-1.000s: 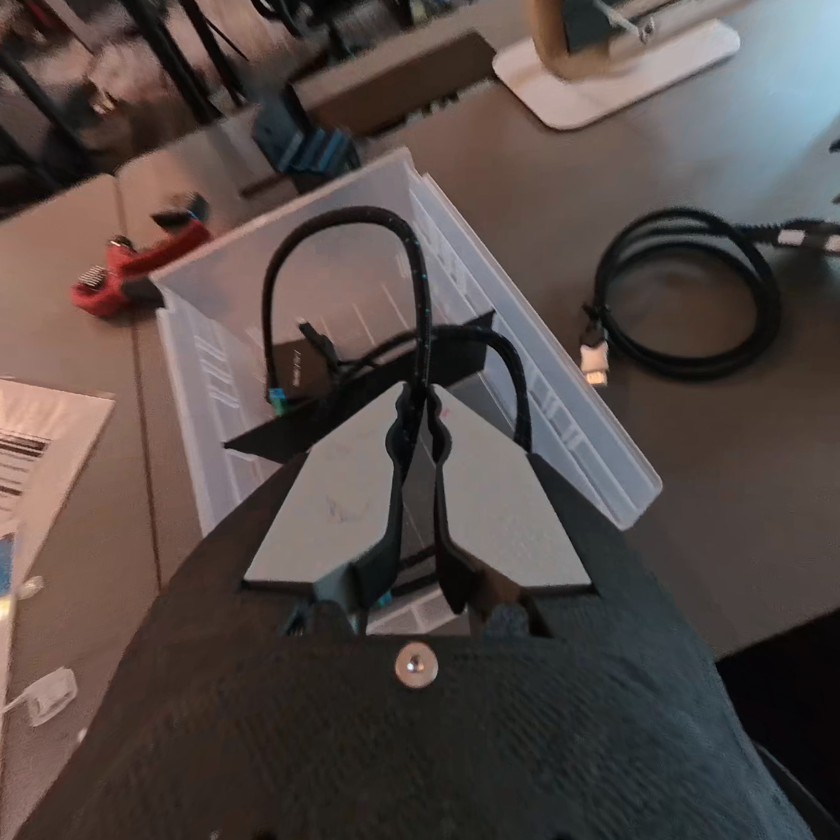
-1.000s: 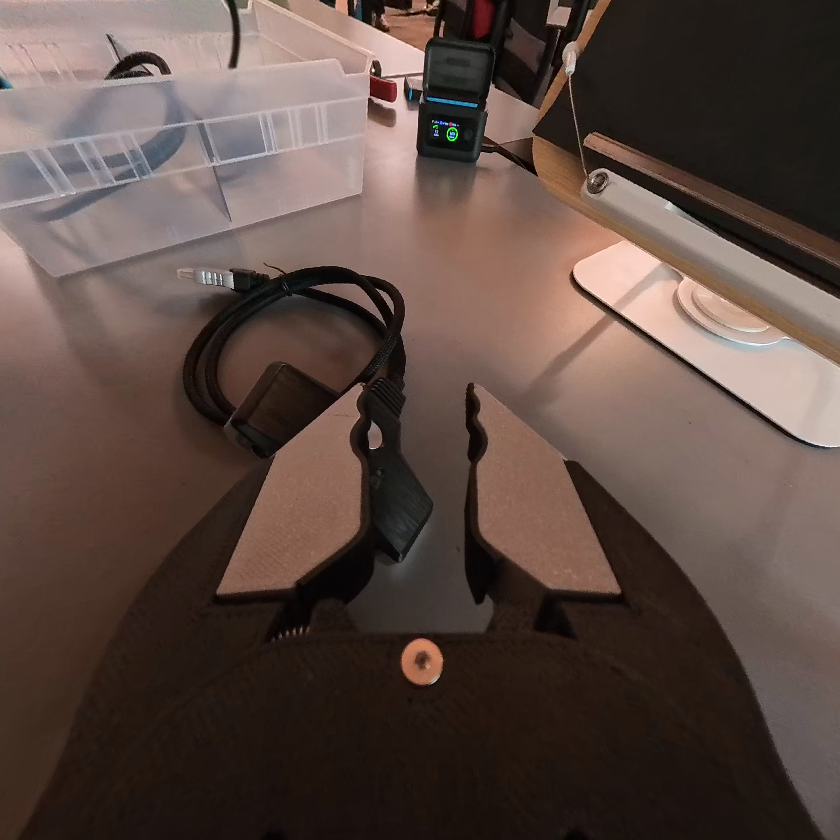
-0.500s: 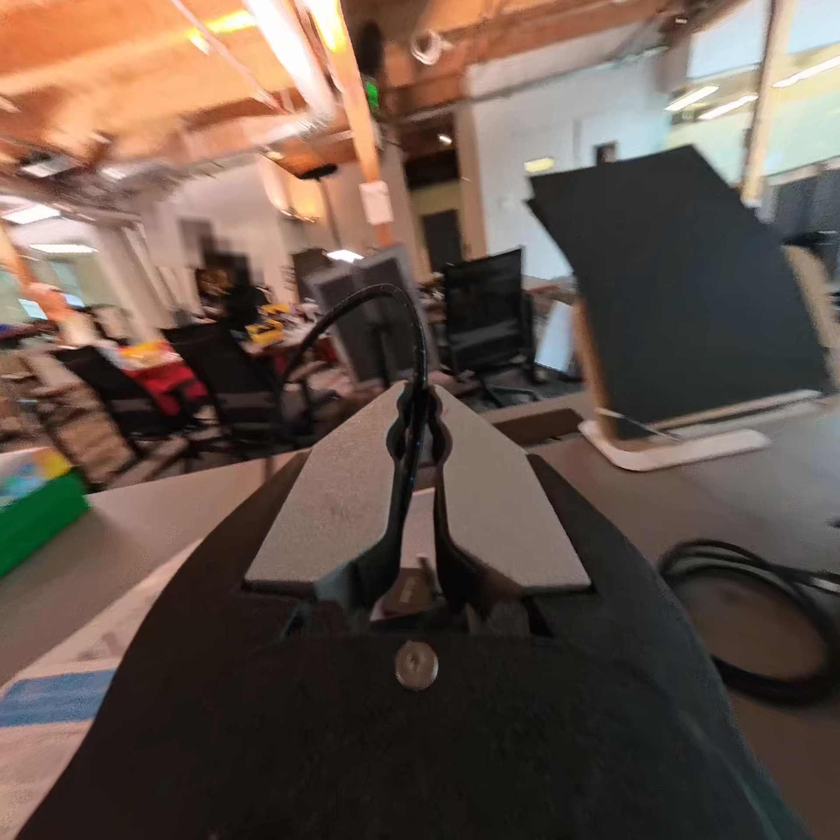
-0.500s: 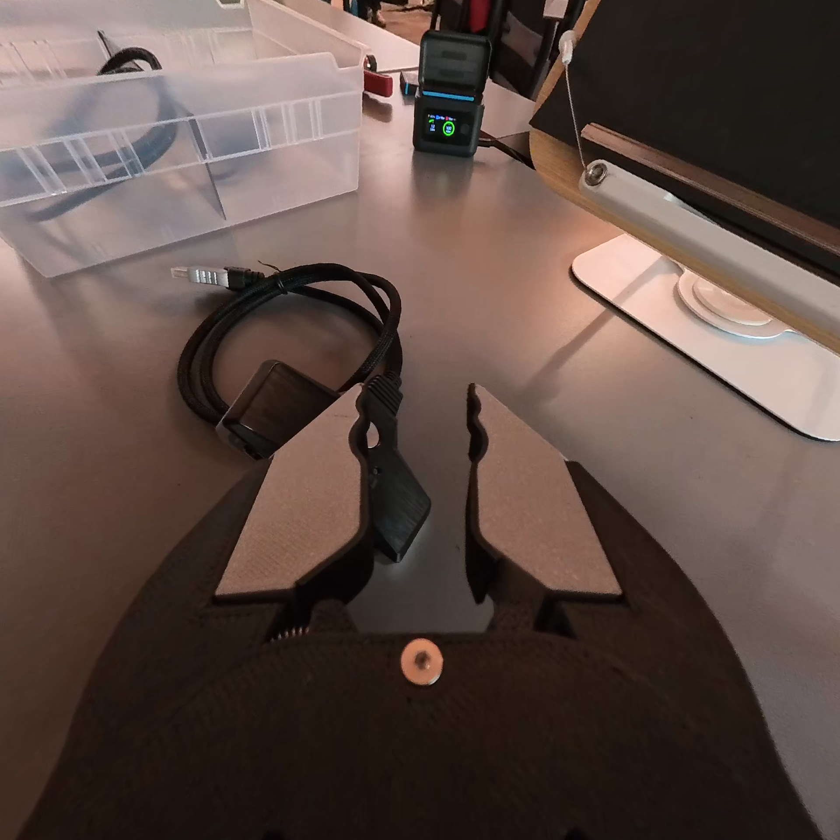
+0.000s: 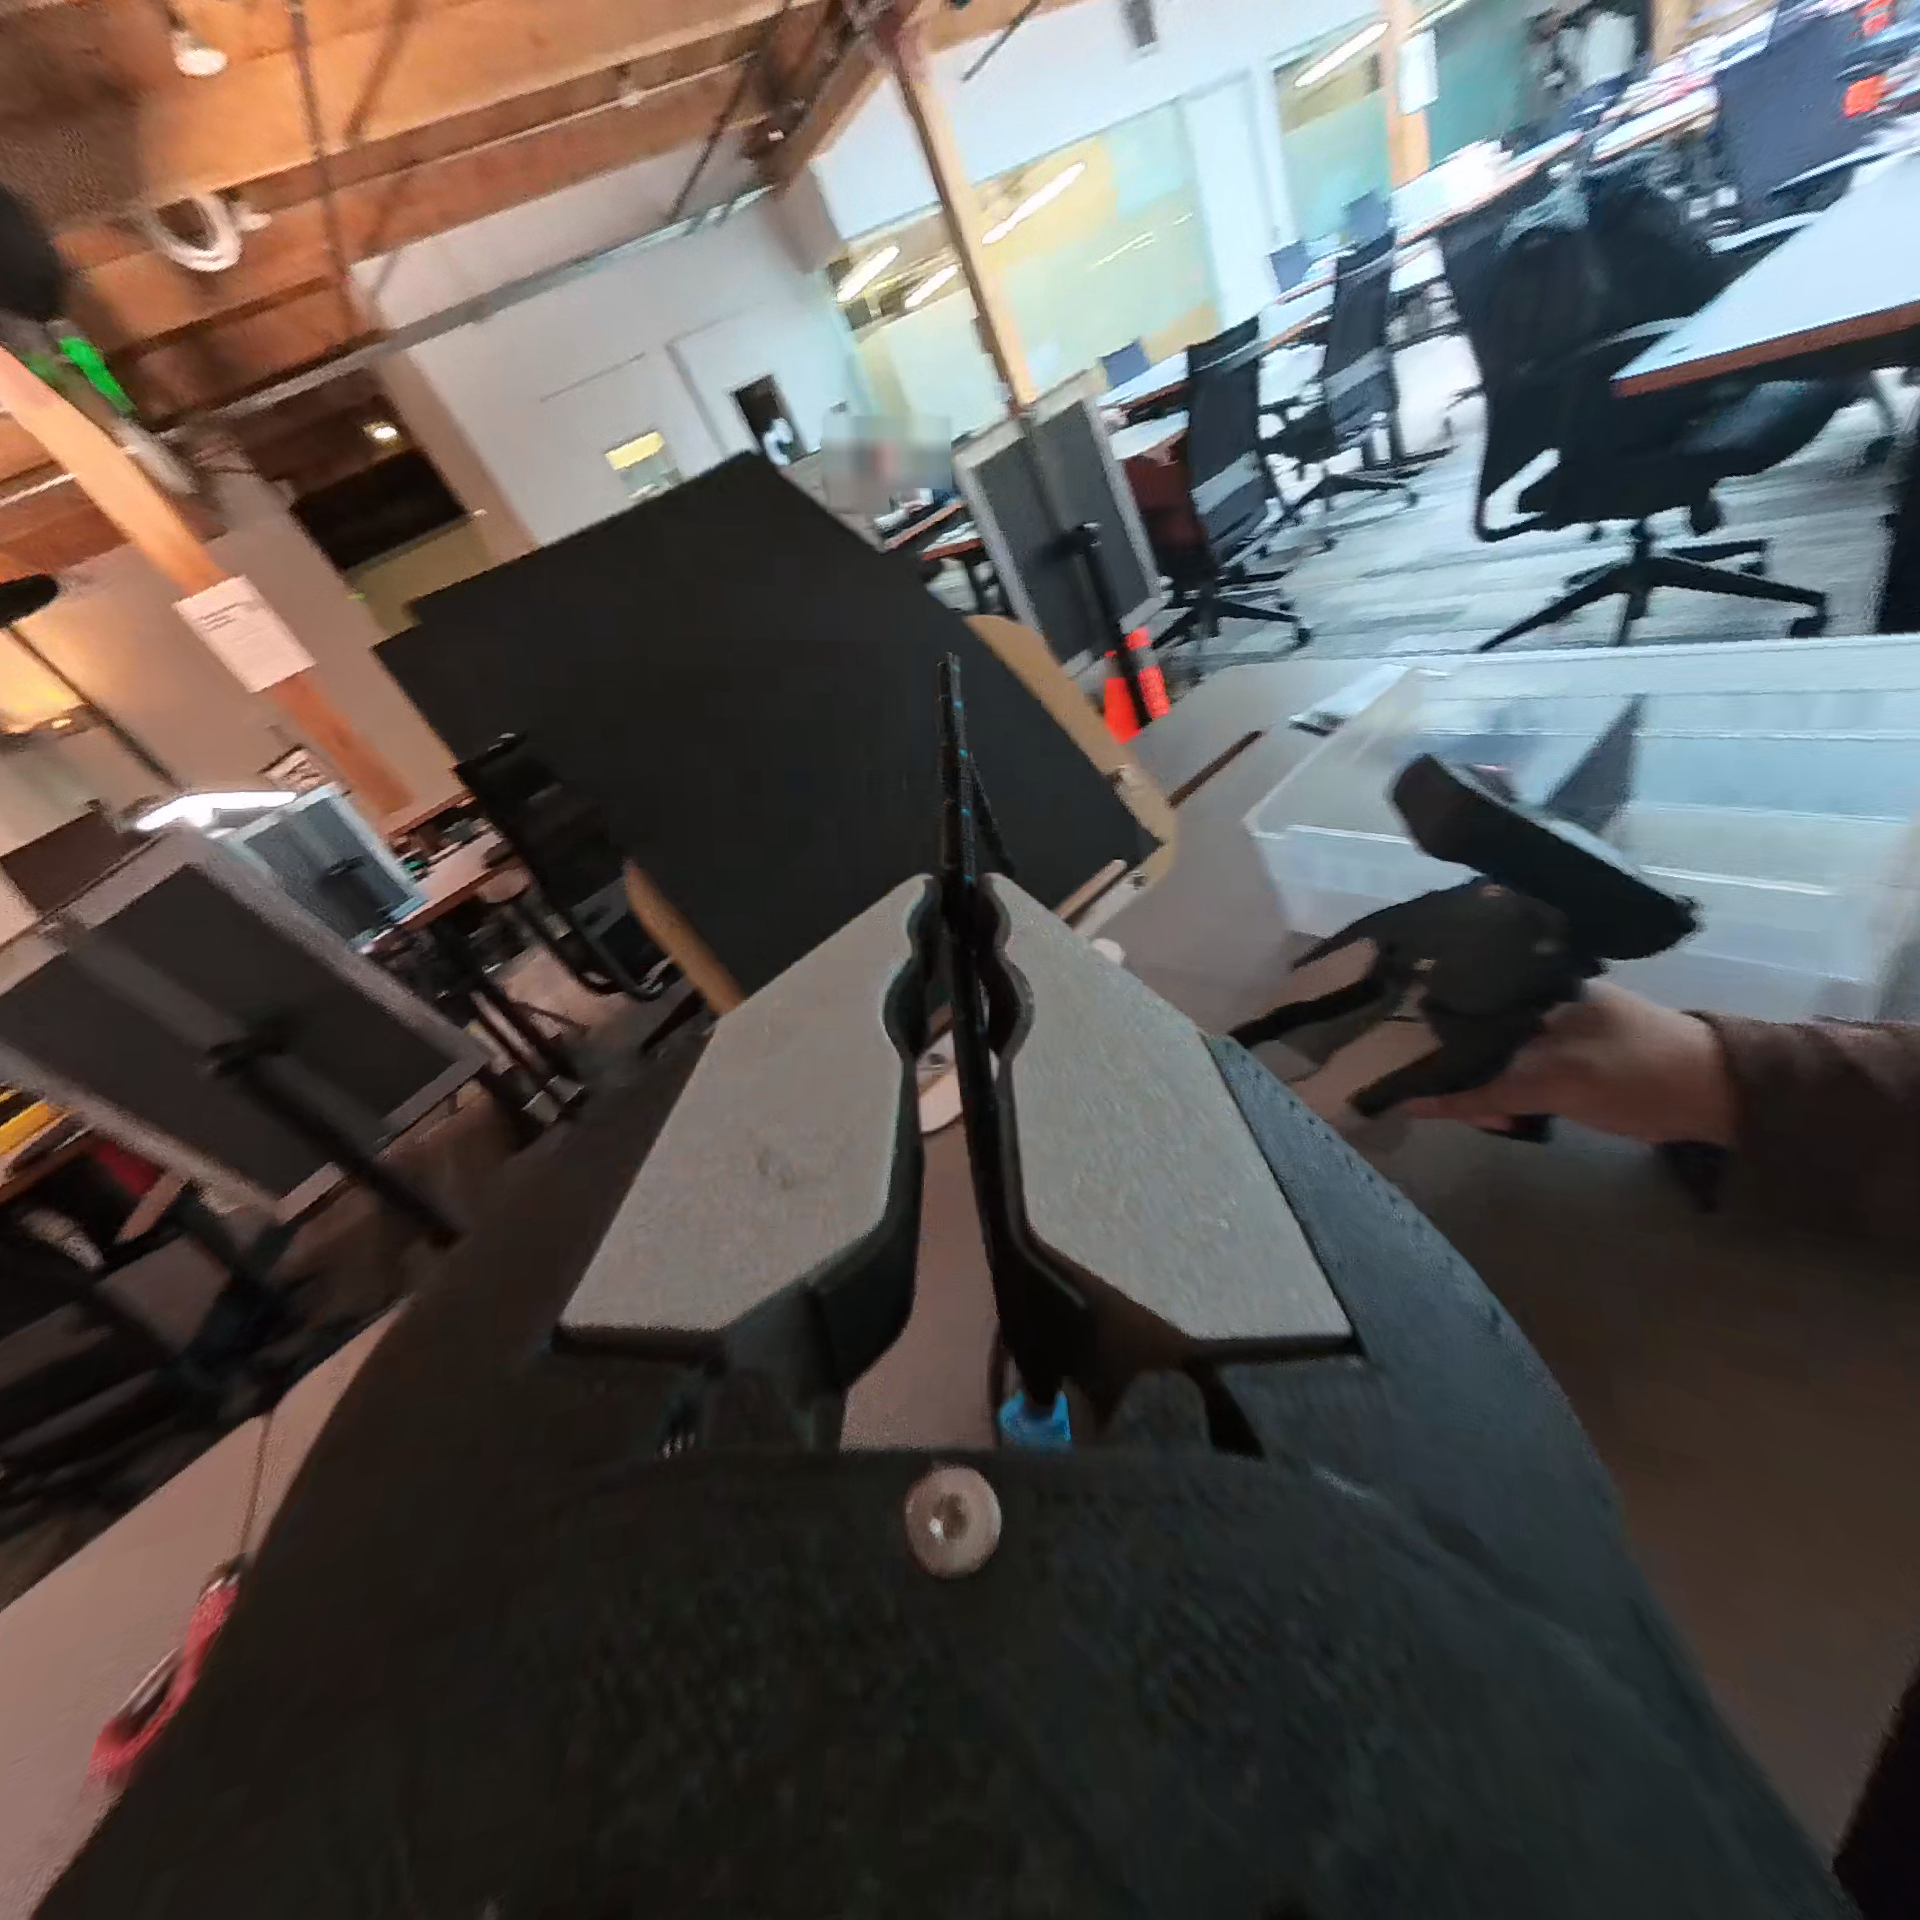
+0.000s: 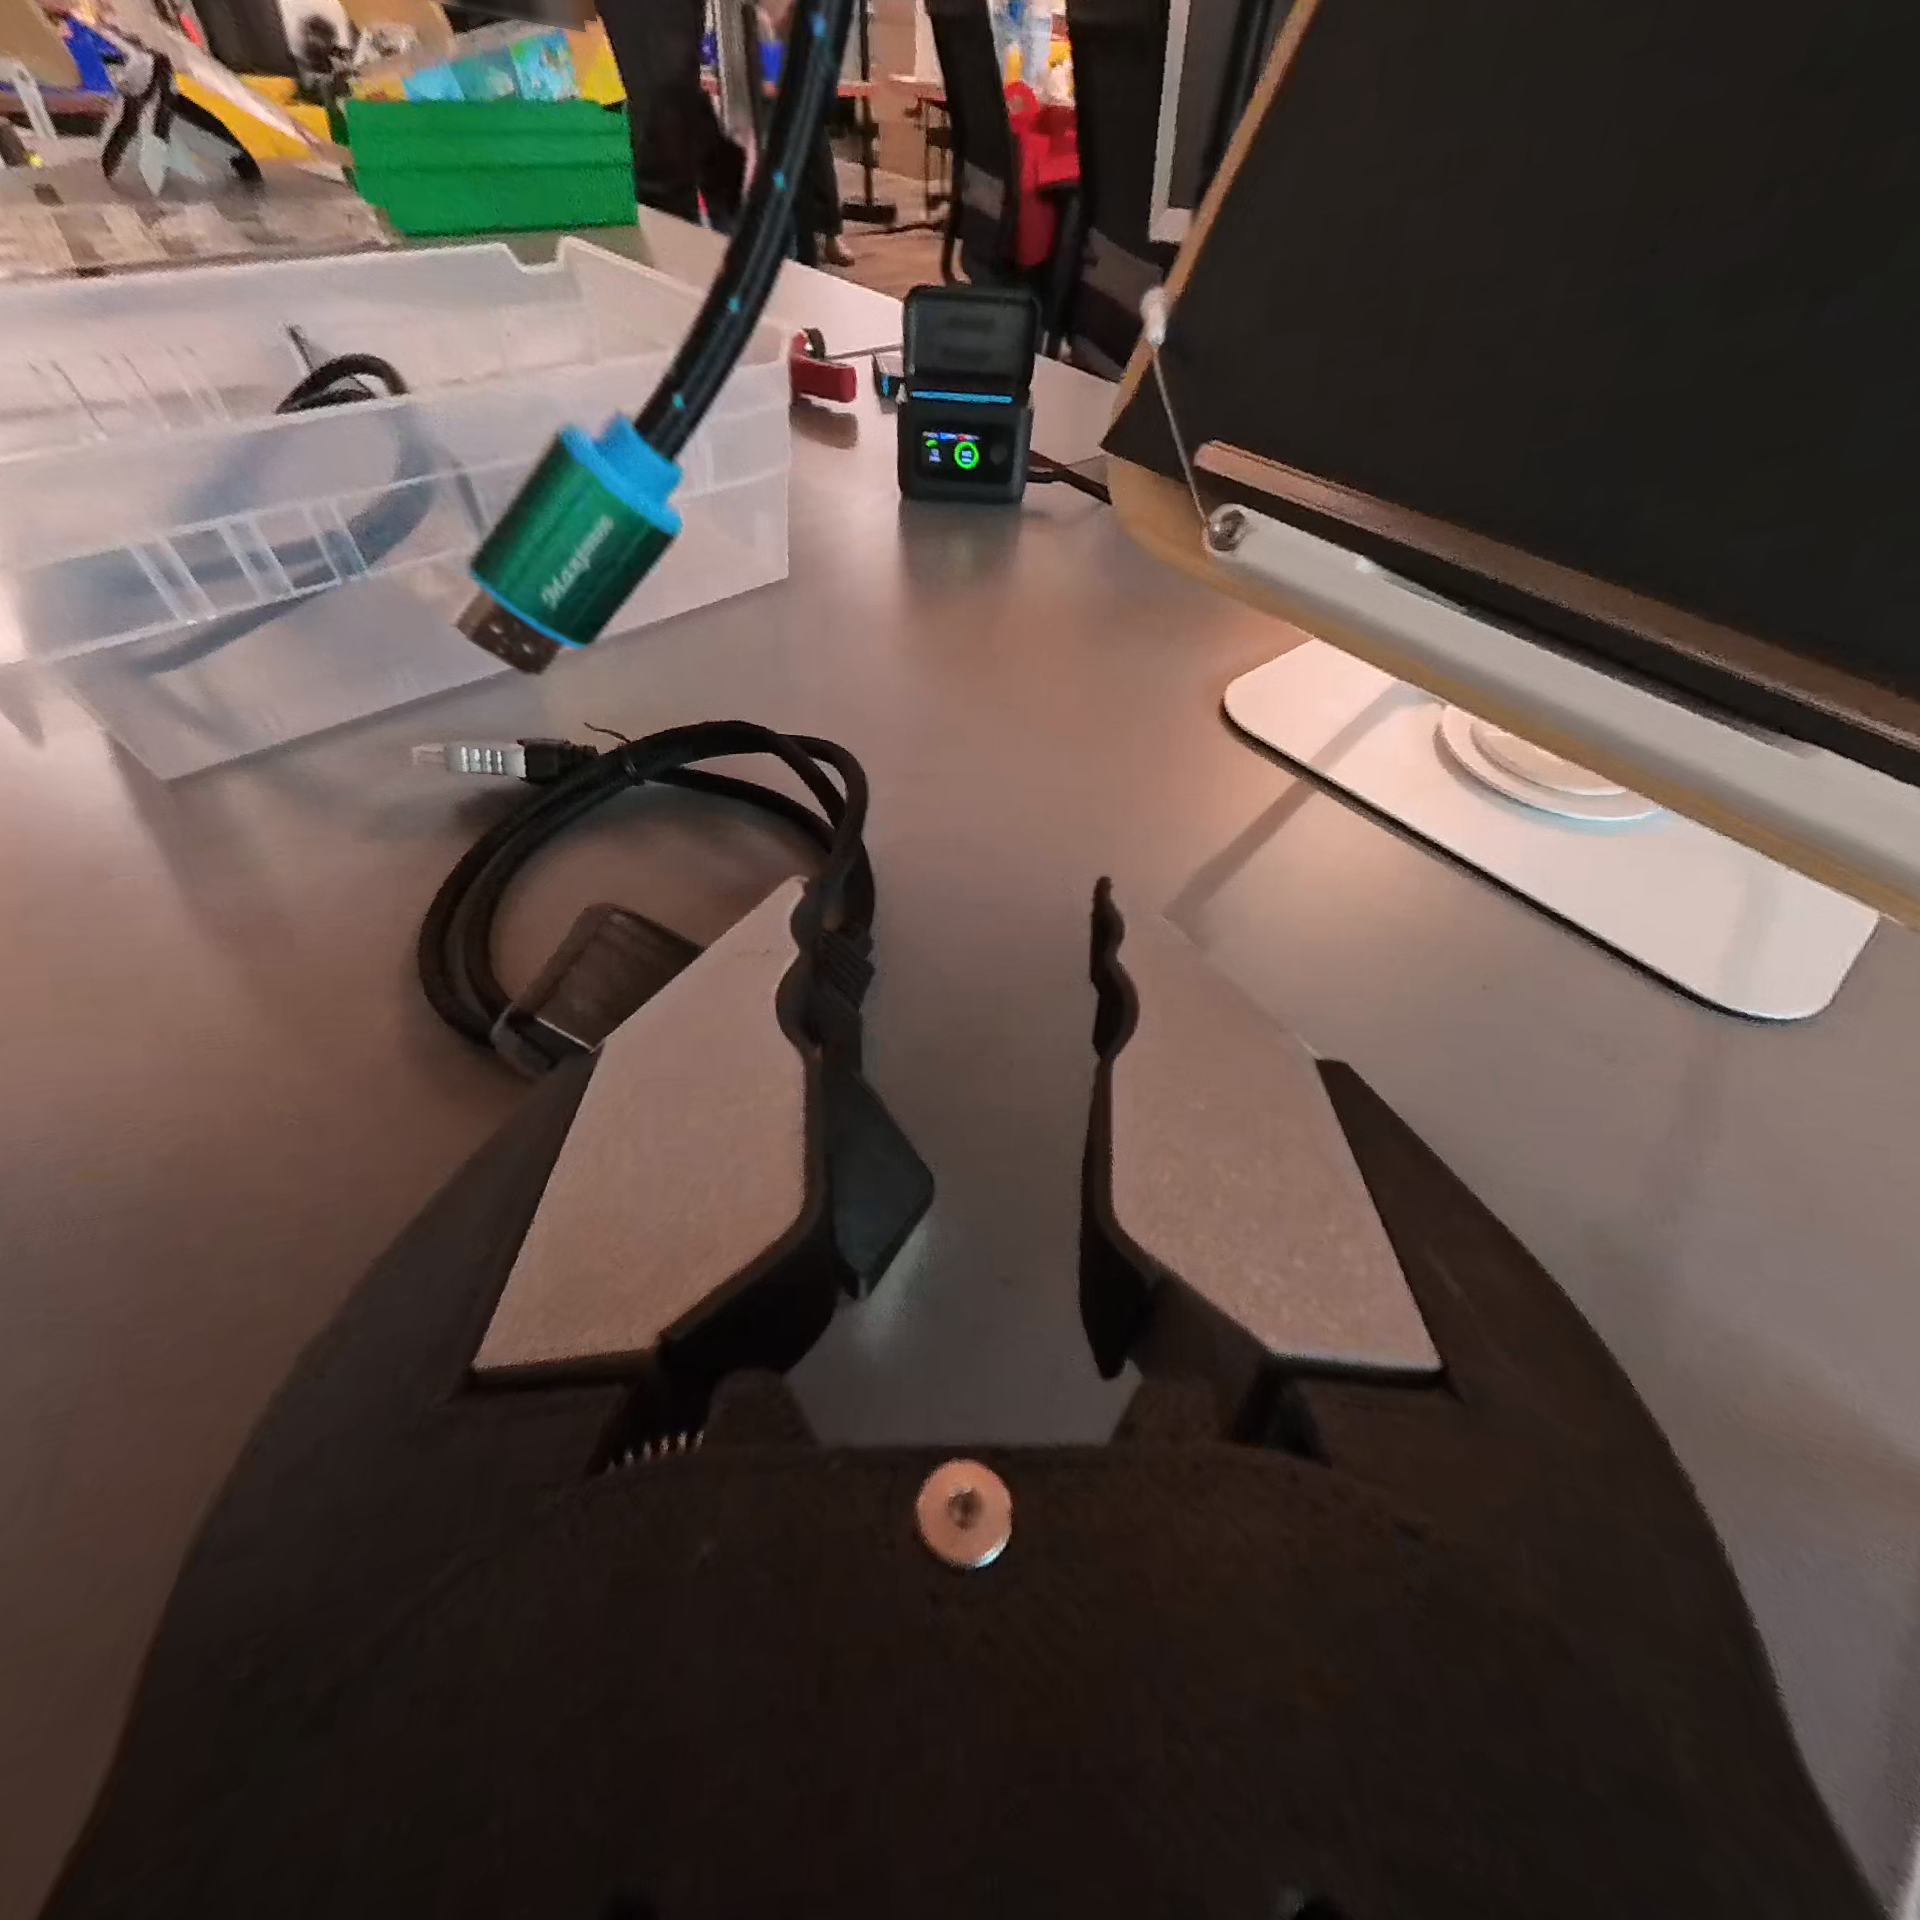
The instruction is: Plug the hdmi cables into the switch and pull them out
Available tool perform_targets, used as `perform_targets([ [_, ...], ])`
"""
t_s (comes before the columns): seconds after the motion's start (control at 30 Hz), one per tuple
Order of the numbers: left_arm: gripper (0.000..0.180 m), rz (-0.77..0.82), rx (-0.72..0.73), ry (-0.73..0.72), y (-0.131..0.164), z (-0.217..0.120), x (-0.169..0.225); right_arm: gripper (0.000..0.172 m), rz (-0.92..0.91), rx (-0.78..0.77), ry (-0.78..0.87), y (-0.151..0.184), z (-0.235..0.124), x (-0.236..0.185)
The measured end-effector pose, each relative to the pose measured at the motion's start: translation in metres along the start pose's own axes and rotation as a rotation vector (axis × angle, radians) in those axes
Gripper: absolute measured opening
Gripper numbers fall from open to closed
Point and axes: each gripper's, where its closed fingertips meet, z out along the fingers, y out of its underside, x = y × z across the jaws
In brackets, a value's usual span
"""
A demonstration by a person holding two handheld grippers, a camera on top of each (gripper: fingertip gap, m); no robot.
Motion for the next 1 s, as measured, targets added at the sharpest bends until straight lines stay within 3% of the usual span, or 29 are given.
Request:
perform_targets([
  [0.2,0.004,0.087,-0.041,0.092,0.025,-0.004,0.054,0.06,0.045,-0.039,-0.048,0.009,-0.002,0.0],
  [0.3,0.004,0.098,-0.022,0.013,0.025,-0.029,0.038,0.064,0.02,-0.023,-0.281,0.003,-0.011,-0.04],
  [0.4,0.004,0.048,0.025,-0.019,0.019,-0.052,0.023,0.07,-0.097,-0.056,-0.365,0.01,-0.014,-0.064],
  [0.53,0.003,0.036,0.043,0.008,0.019,-0.054,0.027,0.068,-0.258,-0.202,-0.289,0.04,-0.001,-0.066],
  [0.7,0.004,0.184,-0.051,0.151,0.056,-0.02,0.095,0.022,-0.442,-0.302,-0.026,0.056,0.009,-0.03],
  [0.8,0.004,0.271,-0.174,0.246,0.093,-0.001,0.139,0.018,-0.36,-0.297,0.074,0.05,0.004,-0.002],
  [0.9,0.004,0.24,-0.191,0.411,0.109,0.006,0.182,0.018,-0.274,-0.301,0.172,0.05,-0.002,0.03],
  [1.0,0.004,0.263,-0.236,0.484,0.131,0.018,0.207,0.018,-0.207,-0.304,0.216,0.052,-0.007,0.049],
])
